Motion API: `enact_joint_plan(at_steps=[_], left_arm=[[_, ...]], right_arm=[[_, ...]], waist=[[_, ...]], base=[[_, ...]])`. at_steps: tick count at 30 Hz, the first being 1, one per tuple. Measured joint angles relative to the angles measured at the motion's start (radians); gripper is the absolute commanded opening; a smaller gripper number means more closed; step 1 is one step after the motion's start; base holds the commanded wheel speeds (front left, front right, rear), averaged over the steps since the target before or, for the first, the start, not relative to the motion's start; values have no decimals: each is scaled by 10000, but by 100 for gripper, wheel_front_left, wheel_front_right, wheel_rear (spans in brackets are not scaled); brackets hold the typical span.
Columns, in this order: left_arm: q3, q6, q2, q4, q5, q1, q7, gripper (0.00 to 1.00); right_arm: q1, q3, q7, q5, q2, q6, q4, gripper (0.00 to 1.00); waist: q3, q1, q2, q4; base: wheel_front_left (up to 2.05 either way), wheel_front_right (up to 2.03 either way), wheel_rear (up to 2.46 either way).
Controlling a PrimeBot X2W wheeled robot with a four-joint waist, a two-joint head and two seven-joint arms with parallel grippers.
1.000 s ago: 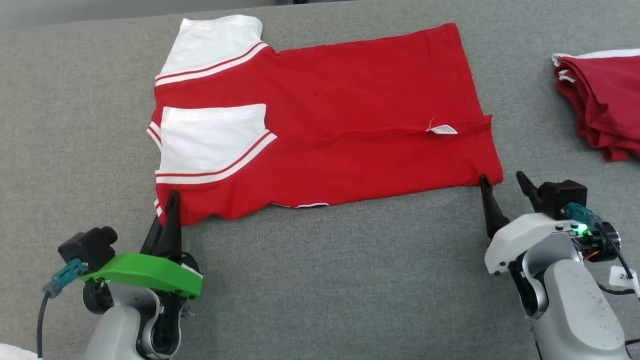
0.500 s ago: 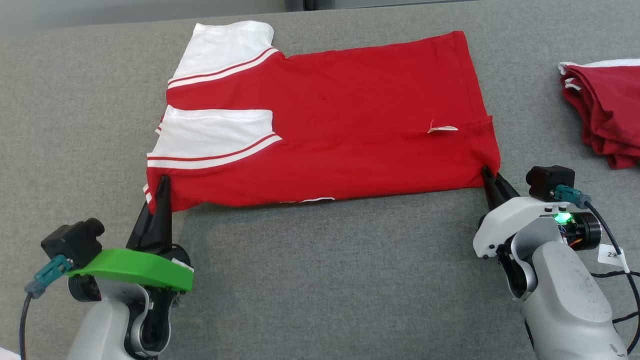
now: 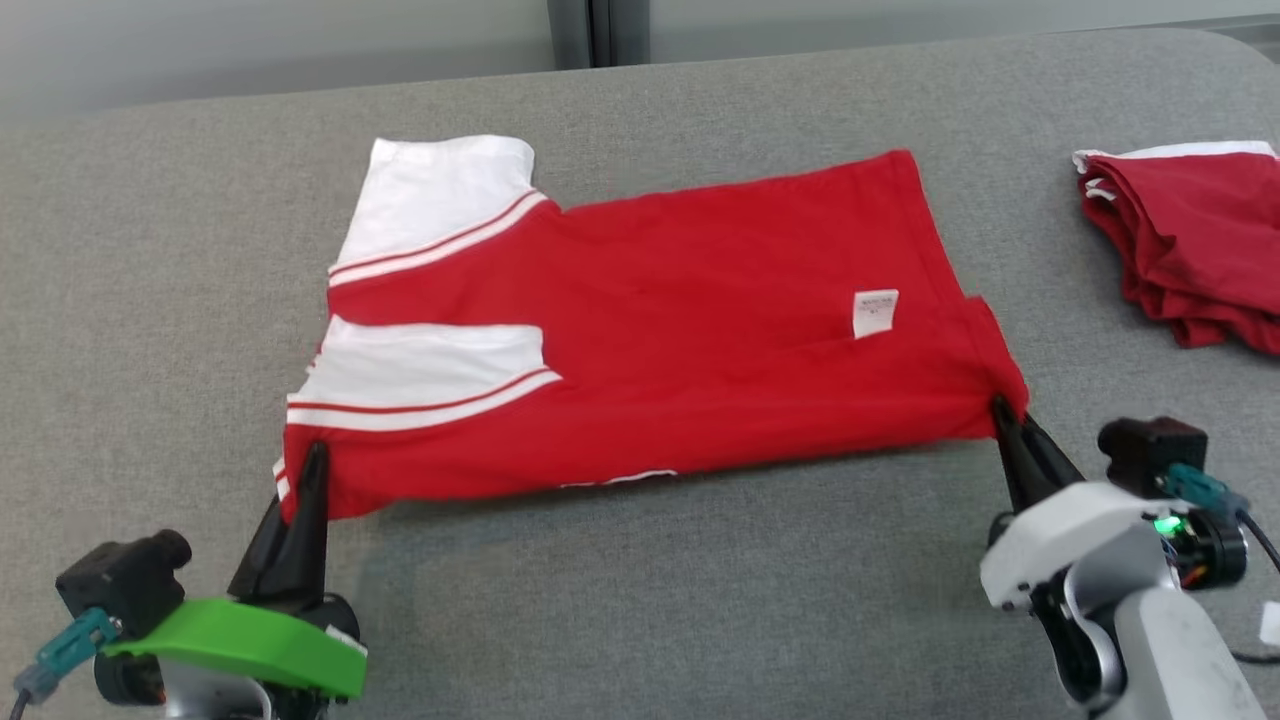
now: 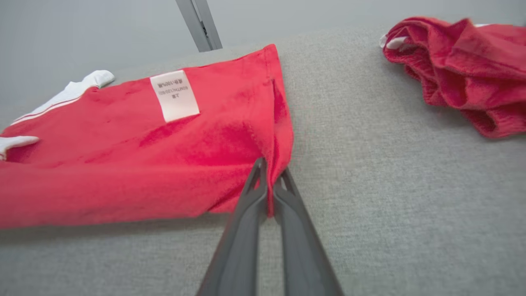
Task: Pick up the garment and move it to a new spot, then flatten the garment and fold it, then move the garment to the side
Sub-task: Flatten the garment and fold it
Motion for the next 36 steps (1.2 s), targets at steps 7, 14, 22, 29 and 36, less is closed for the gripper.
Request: enact_joint_plan(at_steps=[7, 14, 22, 29, 36], left_arm=[[27, 474, 222, -566, -54, 1066, 481, 0], [-199, 719, 59, 113, -33, 1333, 583, 100], [-46, 857, 217, 140, 75, 1369, 422, 100], [52, 602, 1174, -309, 564, -127, 968, 100], [-249, -171, 2291, 155, 1078, -3622, 2207, 100]], right_arm=[[1937, -374, 991, -305, -6, 2, -2027, 0], [2569, -282, 1137, -31, -6, 2, -2188, 100], [2685, -700, 1028, -349, -12, 2, -2370, 100], [1796, -775, 853, -1001, -17, 0, -2638, 100], [568, -176, 901, -1521, -15, 0, -2755, 100]], waist=[[51, 0, 0, -82], [141, 0, 0, -170], [58, 0, 0, -192], [138, 0, 0, -186], [490, 0, 0, -276]], base=[[0, 0, 0], [0, 0, 0], [0, 0, 0], [0, 0, 0], [0, 0, 0]])
